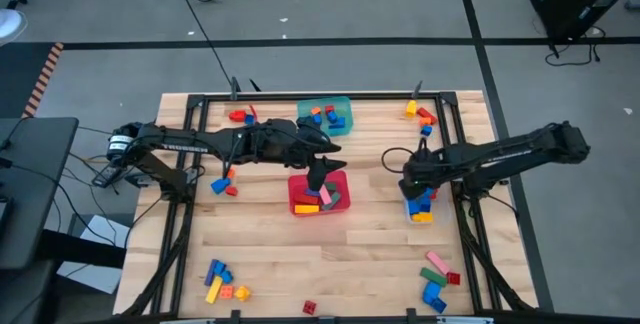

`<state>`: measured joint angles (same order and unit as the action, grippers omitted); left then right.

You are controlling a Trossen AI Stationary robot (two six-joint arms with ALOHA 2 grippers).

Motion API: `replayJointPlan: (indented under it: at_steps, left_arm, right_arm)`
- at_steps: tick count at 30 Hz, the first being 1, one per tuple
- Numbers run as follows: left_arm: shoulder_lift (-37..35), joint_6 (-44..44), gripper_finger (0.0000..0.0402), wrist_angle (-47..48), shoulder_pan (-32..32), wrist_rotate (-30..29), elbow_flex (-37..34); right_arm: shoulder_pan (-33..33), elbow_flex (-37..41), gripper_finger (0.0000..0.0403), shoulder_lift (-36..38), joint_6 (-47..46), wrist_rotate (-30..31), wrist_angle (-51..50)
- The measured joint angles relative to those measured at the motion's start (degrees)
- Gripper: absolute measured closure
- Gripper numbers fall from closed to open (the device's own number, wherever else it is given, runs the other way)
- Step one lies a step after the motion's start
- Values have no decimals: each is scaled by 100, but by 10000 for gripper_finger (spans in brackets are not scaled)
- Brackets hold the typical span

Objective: Sort blocks by size
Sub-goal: Put the blue 1 stud game piece into the transparent bin, then put the blue block into the red bin

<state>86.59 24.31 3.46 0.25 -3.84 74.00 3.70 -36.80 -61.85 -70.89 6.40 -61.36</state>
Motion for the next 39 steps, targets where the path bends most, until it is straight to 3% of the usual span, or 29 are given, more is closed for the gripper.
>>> replayJointPlan:
  at_steps: [8,15,24,30,33,39]
  left_arm:
    - [-67,303,147,676,-39,-68,-2]
    - [-846,683,147,1932,-37,-1022,-2]
    - [-1728,1891,147,4775,-46,-1431,4]
    - [-1700,3119,147,6953,-52,-1386,-277]
    - [-1687,3682,147,7630,-52,-987,-727]
    - [-1735,3785,147,6504,-355,-119,-1781]
  right_arm:
    - [0,-44,208,-182,108,-61,-153]
    - [0,-664,184,313,356,-2,-763]
    - [0,-1049,179,909,433,310,-258]
    - [-2,-1056,180,944,634,483,169]
    - [-2,-1056,180,897,691,547,300]
    - [-2,-1056,184,733,704,555,283]
